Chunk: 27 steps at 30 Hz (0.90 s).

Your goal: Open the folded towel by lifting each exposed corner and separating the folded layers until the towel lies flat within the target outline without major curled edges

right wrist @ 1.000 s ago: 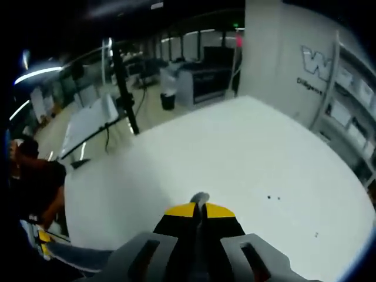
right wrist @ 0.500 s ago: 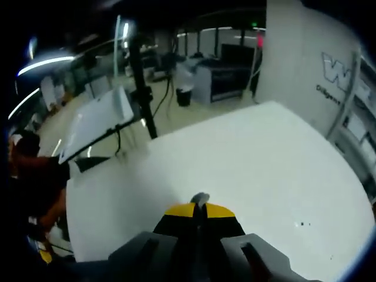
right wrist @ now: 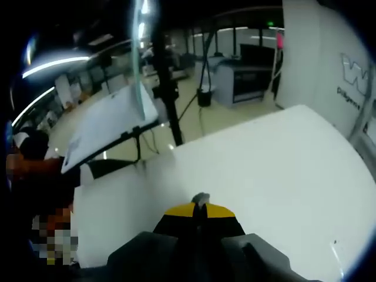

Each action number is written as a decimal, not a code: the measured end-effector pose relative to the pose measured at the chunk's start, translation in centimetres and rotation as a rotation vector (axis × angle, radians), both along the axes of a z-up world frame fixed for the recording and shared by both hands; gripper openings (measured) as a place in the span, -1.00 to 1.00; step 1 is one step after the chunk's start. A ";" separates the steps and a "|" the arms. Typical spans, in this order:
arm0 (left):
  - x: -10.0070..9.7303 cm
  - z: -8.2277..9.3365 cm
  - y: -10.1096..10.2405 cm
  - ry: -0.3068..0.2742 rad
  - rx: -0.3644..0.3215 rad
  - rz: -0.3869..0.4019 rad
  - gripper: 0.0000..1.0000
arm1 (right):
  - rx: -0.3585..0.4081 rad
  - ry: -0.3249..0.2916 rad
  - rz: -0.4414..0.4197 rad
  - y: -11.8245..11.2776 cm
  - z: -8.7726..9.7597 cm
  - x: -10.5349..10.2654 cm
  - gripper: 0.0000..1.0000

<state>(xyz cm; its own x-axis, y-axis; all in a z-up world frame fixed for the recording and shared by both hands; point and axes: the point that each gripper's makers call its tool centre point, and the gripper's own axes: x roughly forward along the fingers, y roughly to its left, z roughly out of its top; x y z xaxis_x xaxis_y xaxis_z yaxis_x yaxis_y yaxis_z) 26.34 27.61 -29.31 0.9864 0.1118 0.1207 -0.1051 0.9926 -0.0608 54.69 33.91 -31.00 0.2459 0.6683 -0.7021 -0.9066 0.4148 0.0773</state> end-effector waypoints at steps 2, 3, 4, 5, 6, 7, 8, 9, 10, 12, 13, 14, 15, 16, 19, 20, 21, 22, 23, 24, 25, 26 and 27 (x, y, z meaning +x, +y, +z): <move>-0.3 -0.5 1.4 0.021 -0.032 0.034 -0.97 | 0.003 0.001 0.004 0.5 -0.3 -0.4 -1.00; -0.4 -0.7 2.0 0.027 -0.055 0.049 -0.97 | 0.003 0.001 0.005 0.9 -0.4 -0.4 -1.00; -0.4 -1.0 2.7 0.034 -0.068 0.063 -0.97 | 0.002 -0.001 0.007 1.1 -0.5 -0.4 -1.00; -0.5 -1.2 3.0 0.039 -0.080 0.069 -0.97 | 0.001 -0.001 0.009 1.5 -0.5 -0.1 -1.00; -0.6 -1.6 3.7 0.050 -0.101 0.086 -0.97 | 0.004 -0.002 0.011 1.9 -0.6 0.1 -1.00; -0.8 -2.2 4.6 0.066 -0.134 0.107 -0.97 | 0.007 -0.002 0.010 2.2 -0.6 0.1 -1.00; -0.8 -2.7 5.1 0.081 -0.157 0.117 -0.97 | 0.011 -0.004 0.006 2.4 -0.7 0.2 -1.00; -0.8 -3.1 5.6 0.091 -0.181 0.123 -0.96 | 0.016 -0.006 -0.001 2.6 -0.8 0.4 -1.00; -0.8 -3.4 5.9 0.096 -0.193 0.127 -0.96 | 0.020 -0.006 -0.008 2.8 -1.0 0.6 -1.00; -0.8 -3.6 6.5 0.095 -0.206 0.124 -0.97 | 0.028 -0.013 -0.021 2.9 -1.4 0.5 -1.00; -0.9 -3.8 6.8 0.097 -0.208 0.129 -0.97 | 0.035 -0.025 -0.034 3.0 -1.6 0.6 -1.00; -1.1 -4.0 7.1 0.100 -0.208 0.136 -0.97 | 0.045 -0.027 -0.048 3.2 -1.8 0.7 -1.00; -1.2 -4.2 7.3 0.100 -0.208 0.141 -0.97 | 0.060 -0.029 -0.055 3.6 -2.0 0.8 -1.00; -1.4 -4.4 7.6 0.102 -0.208 0.150 -0.97 | 0.072 -0.032 -0.061 3.9 -2.1 0.8 -1.00; -1.8 -4.9 8.5 0.109 -0.222 0.173 -0.97 | 0.087 -0.037 -0.055 5.0 -3.1 0.0 -1.00; -1.8 -5.0 8.7 0.113 -0.228 0.178 -0.97 | 0.084 -0.037 -0.048 5.4 -3.5 -0.3 -1.00; -1.9 -5.1 8.9 0.115 -0.230 0.182 -0.96 | 0.080 -0.044 -0.038 5.6 -3.8 -0.8 -1.00; -2.0 -5.3 9.0 0.119 -0.230 0.190 -0.97 | 0.076 -0.050 -0.029 5.9 -4.1 -1.0 -1.00; -2.0 -5.3 9.0 0.120 -0.228 0.192 -0.96 | 0.077 -0.052 -0.027 5.9 -4.2 -1.1 -1.00; -2.1 -5.8 9.4 0.131 -0.218 0.205 -0.96 | 0.074 -0.050 -0.020 6.3 -4.6 -1.5 -1.00; -2.4 -6.4 9.8 0.148 -0.215 0.225 -0.97 | 0.071 -0.051 -0.014 6.4 -4.9 -1.9 -1.00; -2.5 -7.0 9.9 0.165 -0.220 0.229 -0.97 | 0.066 -0.054 -0.009 6.7 -5.2 -2.1 -1.00; -2.5 -7.3 10.0 0.177 -0.221 0.229 -0.97 | 0.062 -0.055 -0.003 6.7 -5.5 -2.5 -1.00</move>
<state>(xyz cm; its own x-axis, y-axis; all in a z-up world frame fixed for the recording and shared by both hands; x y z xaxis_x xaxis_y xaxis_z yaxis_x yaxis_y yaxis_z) 23.85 37.56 -36.59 0.9362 0.3365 -0.1018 -0.3513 0.9071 -0.2317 52.21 40.61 -36.49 0.2851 0.7094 -0.6446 -0.9091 0.4133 0.0528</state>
